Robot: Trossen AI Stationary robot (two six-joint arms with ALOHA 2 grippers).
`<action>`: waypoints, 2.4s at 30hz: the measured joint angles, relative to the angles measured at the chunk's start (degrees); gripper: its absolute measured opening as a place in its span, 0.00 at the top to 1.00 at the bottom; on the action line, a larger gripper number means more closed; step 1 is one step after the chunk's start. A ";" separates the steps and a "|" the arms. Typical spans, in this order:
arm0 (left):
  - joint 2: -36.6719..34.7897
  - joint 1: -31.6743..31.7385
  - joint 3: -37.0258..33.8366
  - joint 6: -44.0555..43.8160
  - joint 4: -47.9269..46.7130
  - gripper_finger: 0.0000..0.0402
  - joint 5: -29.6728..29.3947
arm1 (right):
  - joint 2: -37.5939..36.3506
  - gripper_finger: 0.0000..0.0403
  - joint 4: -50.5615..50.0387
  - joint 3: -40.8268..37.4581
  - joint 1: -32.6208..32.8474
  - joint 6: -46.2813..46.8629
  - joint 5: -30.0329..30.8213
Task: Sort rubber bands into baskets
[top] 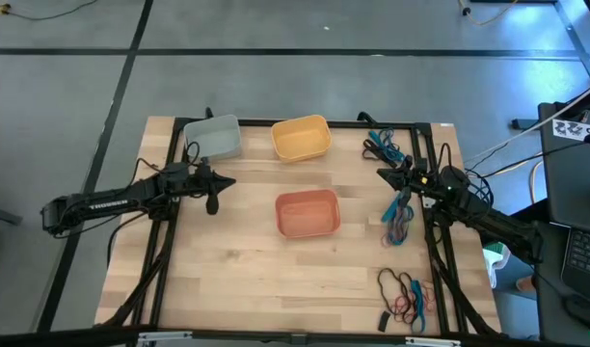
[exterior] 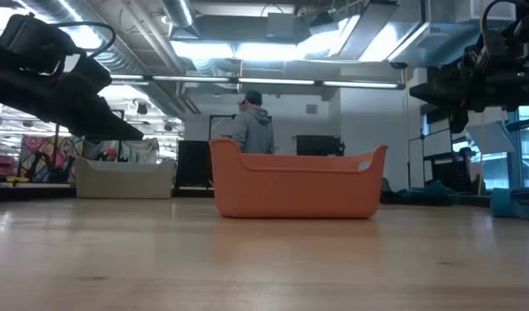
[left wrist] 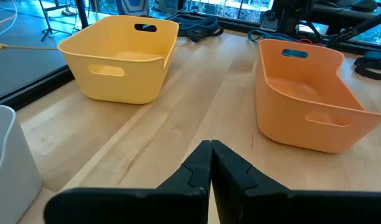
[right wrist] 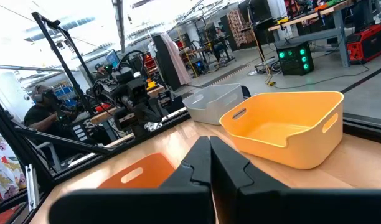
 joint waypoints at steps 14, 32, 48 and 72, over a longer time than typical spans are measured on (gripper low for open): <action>0.01 -0.01 -0.02 10.26 0.01 0.99 -0.02 | 0.04 1.00 1.91 0.50 0.01 0.09 5.78; 0.02 -0.02 -0.07 -9.04 14.54 0.99 0.00 | 10.97 1.00 5.03 0.61 0.01 -5.49 13.24; 0.02 -0.02 -0.04 -9.00 15.50 0.99 -0.46 | 39.67 1.00 -4.56 19.45 0.00 -17.17 26.38; 0.00 -0.02 0.00 -2.71 19.03 0.99 -0.92 | 65.47 0.99 -19.70 33.58 -19.23 -19.86 13.44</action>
